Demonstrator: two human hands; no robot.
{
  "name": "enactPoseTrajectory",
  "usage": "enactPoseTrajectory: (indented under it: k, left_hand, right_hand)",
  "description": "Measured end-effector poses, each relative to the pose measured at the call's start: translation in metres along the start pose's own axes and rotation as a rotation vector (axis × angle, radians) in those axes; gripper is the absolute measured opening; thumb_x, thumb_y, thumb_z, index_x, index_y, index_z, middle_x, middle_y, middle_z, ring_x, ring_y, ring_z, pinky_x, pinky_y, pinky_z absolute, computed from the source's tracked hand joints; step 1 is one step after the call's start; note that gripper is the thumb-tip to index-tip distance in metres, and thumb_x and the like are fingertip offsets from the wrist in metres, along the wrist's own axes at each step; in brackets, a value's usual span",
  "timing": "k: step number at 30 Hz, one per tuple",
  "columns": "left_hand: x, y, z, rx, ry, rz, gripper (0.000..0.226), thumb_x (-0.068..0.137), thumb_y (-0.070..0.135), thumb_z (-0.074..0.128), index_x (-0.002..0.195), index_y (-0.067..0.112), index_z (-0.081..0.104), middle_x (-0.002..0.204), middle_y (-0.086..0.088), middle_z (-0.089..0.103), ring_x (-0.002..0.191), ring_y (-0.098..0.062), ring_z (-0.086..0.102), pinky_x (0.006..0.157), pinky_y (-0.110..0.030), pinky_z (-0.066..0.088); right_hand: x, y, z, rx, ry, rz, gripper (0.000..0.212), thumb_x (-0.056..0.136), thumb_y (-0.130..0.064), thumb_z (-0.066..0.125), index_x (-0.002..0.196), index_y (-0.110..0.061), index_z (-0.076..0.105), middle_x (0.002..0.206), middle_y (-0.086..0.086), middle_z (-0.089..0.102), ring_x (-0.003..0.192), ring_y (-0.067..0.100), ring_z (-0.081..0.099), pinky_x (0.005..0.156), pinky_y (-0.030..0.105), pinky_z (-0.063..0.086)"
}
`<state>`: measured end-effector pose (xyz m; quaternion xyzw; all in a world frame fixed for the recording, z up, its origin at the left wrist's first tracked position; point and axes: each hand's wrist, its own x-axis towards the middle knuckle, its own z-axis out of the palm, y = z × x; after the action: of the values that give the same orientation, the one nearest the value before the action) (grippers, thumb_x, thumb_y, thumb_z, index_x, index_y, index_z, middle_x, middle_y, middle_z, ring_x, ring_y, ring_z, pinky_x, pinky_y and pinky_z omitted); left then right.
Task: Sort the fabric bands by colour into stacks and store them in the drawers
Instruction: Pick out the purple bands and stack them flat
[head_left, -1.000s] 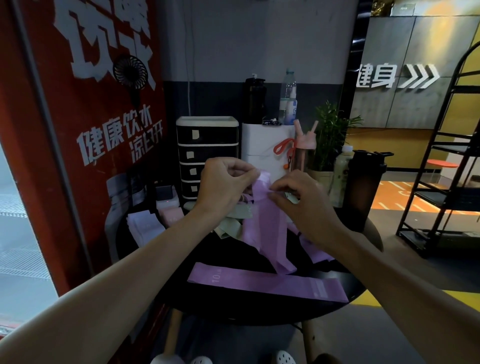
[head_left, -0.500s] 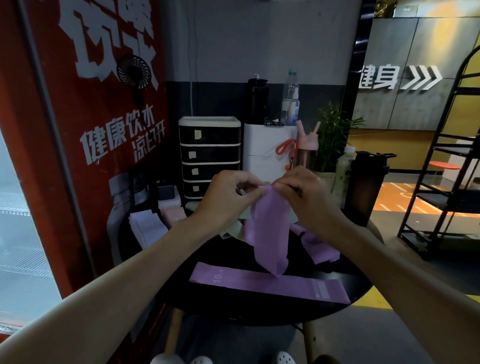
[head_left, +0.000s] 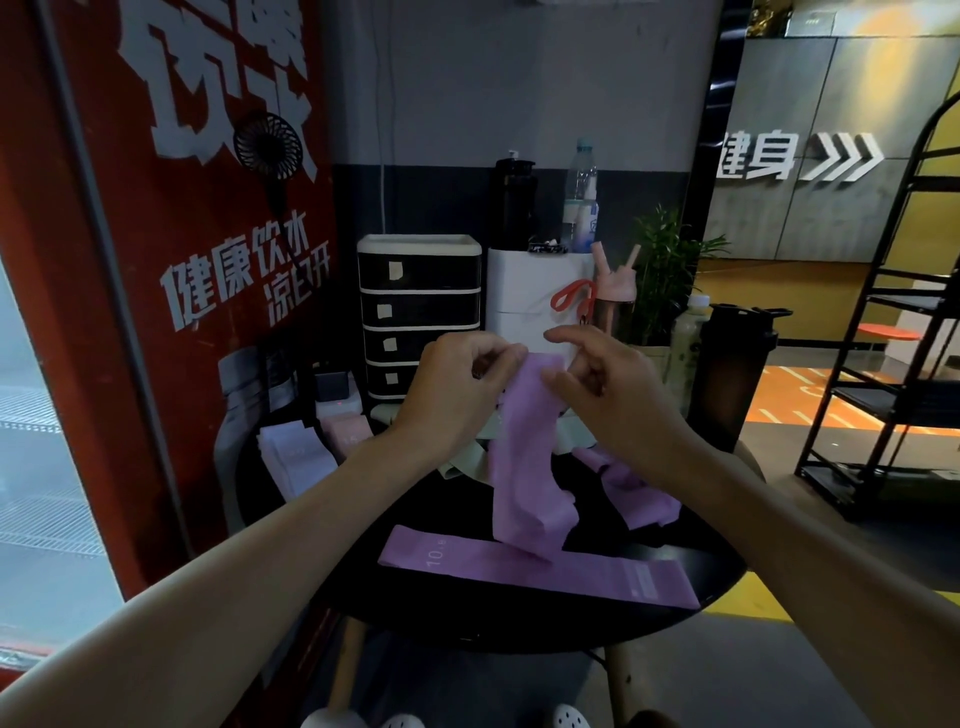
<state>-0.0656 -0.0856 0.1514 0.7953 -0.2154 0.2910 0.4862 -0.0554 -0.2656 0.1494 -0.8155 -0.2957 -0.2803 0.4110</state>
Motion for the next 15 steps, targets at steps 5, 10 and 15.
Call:
enactPoseTrajectory:
  k: [5,10,15]
  left_hand:
    - [-0.003,0.004,0.002,-0.028,-0.036,0.015,0.023,0.096,0.021,0.063,0.080,0.008,0.074,0.069,-0.002,0.069,0.069,-0.021,0.067,0.069,-0.048,0.058]
    - [-0.005,0.010,0.003,-0.190,-0.103,-0.044,0.028,0.101,0.017,0.054,0.083,0.006,0.072,0.074,-0.001,0.069,0.065,-0.009,0.064,0.062,-0.024,0.053]
    - [-0.001,0.006,0.007,-0.311,-0.172,-0.228,0.024,0.104,0.020,0.049,0.117,0.013,0.067,0.109,-0.006,0.071,0.096,-0.013,0.066,0.088,-0.033,0.054]
  right_hand:
    - [0.005,-0.009,-0.003,0.246,-0.015,0.119,0.020,0.094,0.002,0.054,0.094,-0.013,0.068,0.059,-0.007,0.065,0.054,0.003,0.060,0.057,0.016,0.050]
    - [0.010,-0.020,-0.007,0.364,0.067,0.197,0.028,0.096,-0.017,0.058,0.077,0.000,0.068,0.066,0.008,0.066,0.061,0.009,0.057,0.061,0.021,0.046]
    - [0.022,-0.021,-0.014,0.463,0.090,0.268,0.020,0.084,0.008,0.063,0.084,-0.012,0.059,0.055,-0.007,0.053,0.049,0.006,0.048,0.049,0.019,0.041]
